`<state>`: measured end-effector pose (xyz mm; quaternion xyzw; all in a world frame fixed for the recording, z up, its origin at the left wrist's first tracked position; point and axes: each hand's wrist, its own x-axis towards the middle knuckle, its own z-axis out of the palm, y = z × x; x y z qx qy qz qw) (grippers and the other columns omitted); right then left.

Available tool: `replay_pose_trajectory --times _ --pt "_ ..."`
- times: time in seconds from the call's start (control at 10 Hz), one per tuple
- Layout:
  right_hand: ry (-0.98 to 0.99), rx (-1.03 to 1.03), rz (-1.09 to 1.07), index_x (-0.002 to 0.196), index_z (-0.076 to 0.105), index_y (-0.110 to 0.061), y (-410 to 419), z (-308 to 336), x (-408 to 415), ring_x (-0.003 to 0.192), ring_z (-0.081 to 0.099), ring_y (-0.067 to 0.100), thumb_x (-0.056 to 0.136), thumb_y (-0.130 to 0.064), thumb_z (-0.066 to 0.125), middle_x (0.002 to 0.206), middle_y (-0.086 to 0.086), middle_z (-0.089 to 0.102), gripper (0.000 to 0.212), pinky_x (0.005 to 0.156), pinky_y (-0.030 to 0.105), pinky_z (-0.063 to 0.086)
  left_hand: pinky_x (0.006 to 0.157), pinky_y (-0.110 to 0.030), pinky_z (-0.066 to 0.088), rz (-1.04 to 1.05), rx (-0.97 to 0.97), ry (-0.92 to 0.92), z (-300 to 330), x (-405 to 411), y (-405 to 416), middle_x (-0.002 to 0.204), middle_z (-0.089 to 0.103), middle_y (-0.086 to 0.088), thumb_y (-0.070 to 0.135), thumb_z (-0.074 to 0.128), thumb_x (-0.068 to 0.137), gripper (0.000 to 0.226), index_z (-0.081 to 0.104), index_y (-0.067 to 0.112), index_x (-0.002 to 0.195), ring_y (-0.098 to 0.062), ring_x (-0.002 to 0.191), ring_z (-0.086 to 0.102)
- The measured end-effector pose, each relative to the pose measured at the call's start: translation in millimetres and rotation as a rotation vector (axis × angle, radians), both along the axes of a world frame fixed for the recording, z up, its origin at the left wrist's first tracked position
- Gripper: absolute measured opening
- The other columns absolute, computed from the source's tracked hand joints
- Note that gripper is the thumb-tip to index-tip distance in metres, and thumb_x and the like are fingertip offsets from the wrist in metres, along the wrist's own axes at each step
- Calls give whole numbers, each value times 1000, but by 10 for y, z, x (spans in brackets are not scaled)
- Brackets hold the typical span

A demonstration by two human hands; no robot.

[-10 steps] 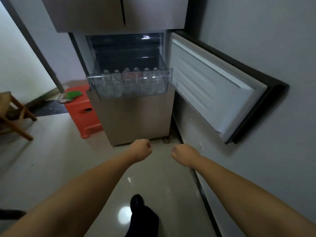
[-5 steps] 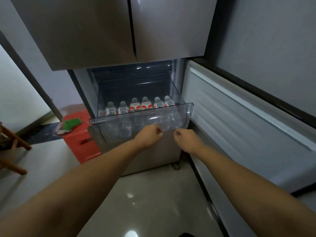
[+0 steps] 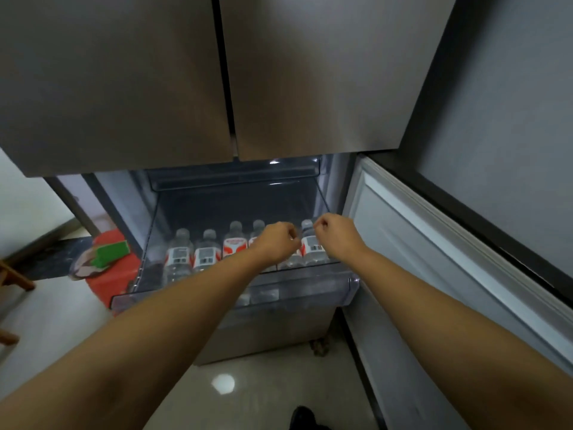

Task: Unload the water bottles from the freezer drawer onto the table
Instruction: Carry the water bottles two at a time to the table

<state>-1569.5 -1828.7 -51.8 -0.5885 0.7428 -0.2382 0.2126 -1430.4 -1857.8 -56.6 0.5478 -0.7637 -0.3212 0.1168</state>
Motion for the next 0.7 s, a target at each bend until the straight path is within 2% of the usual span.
replay_pose_trajectory --times 0.1,0.2,0.3,0.4,0.5,0.6,0.7 --pt "132 314 79 124 57 -1 -324 -143 -68 116 56 32 97 -8 44 126 19 58 30 90 30 44 88 -34 47 40 119 -86 -208 -145 -258 111 66 -18 15 50 92 25 64 3 109 -32 106 61" --pt "217 546 201 133 50 -10 -502 -374 -73 119 54 31 94 -16 55 134 14 54 40 97 33 43 102 -38 41 98 219 -121 -430 -269 -392 128 59 -19 27 41 98 41 55 2 127 -33 121 54" --pt "223 697 231 130 54 -10 -609 -598 -85 116 55 30 93 -28 57 130 15 57 41 102 38 44 107 -42 38 60 333 -248 -676 -380 -506 136 54 -16 36 37 98 51 43 6 139 -31 124 52" --pt "178 755 197 133 52 -9 -690 -643 -81 119 54 31 97 -20 51 132 16 55 38 101 37 43 101 -38 43 60 403 -285 -893 -504 -655 132 55 -14 33 49 94 50 44 9 139 -29 119 54" --pt "138 781 170 132 51 -8 -736 -660 -70 113 56 31 98 -18 49 130 15 56 35 92 35 44 105 -38 39 159 462 -218 -920 -542 -706 142 45 -14 29 47 96 57 32 2 144 -31 127 47" --pt "186 827 142 124 59 -5 -784 -711 -69 95 55 25 94 -17 56 116 13 60 33 85 33 45 108 -42 35 263 502 -192 -991 -503 -735 144 40 -23 25 55 93 69 22 -6 145 -37 132 42" --pt "217 850 133 125 58 -4 -824 -736 -113 94 54 23 91 -15 61 121 15 60 36 82 30 44 108 -43 38 331 519 -152 -1121 -530 -843 144 40 -21 29 65 85 88 12 2 150 -37 130 45"
